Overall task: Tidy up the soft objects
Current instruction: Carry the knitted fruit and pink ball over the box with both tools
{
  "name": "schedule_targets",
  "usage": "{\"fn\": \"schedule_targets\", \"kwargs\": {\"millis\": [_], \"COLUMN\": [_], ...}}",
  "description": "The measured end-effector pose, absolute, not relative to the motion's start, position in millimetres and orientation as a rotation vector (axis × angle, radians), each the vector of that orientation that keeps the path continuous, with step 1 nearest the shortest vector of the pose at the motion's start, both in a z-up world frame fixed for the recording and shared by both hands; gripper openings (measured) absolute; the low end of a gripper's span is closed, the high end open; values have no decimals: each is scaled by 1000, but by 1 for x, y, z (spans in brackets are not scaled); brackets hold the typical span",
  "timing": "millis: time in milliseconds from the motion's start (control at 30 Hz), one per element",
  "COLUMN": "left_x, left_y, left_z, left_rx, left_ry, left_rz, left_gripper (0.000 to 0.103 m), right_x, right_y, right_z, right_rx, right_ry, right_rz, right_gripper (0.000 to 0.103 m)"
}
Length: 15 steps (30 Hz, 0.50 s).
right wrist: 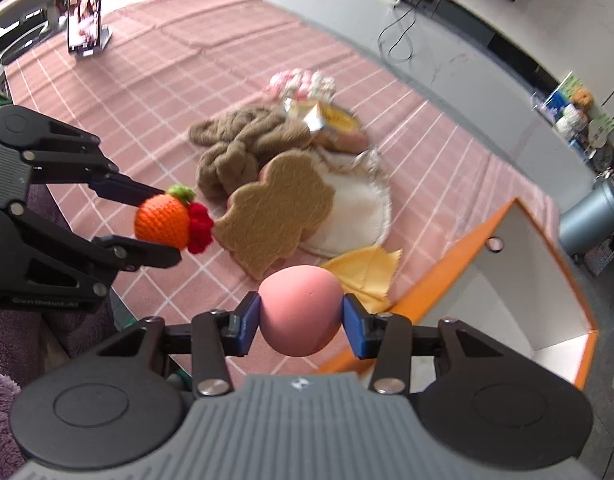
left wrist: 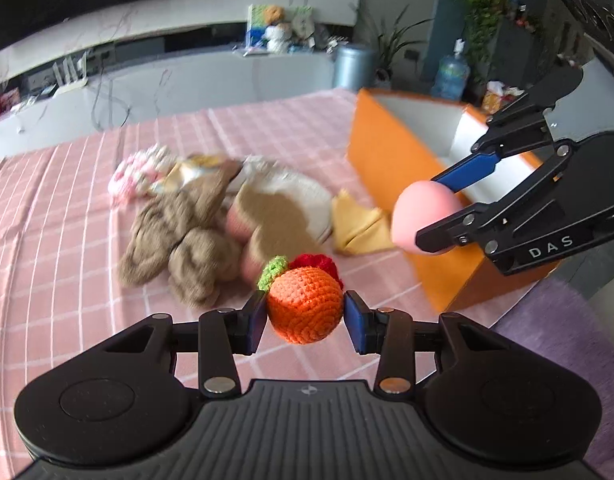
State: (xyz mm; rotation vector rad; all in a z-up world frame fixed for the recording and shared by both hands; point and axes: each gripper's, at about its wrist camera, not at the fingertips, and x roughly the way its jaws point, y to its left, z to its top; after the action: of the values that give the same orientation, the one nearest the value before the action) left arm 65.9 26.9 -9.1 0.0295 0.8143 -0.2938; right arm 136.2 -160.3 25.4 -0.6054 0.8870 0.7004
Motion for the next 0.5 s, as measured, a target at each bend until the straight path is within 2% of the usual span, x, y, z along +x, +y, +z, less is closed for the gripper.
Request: {"fn": "schedule_targets", "kwargs": {"millis": [300,500], "left_x": [83,113], "left_y": [-15,-63], "left_z": [30,45], "left_rx": [71,164], "left_ry": [710,690], "left_rz": [-453,-615], "left_gripper": [47,47], "right_x": [147,162], "right_y": [-231,-276], "right_z": [65,62], "right_rx": [-541,-470], "right_ry": [837,892], "right_rz": [530,440], "right_gripper": [44,44]}}
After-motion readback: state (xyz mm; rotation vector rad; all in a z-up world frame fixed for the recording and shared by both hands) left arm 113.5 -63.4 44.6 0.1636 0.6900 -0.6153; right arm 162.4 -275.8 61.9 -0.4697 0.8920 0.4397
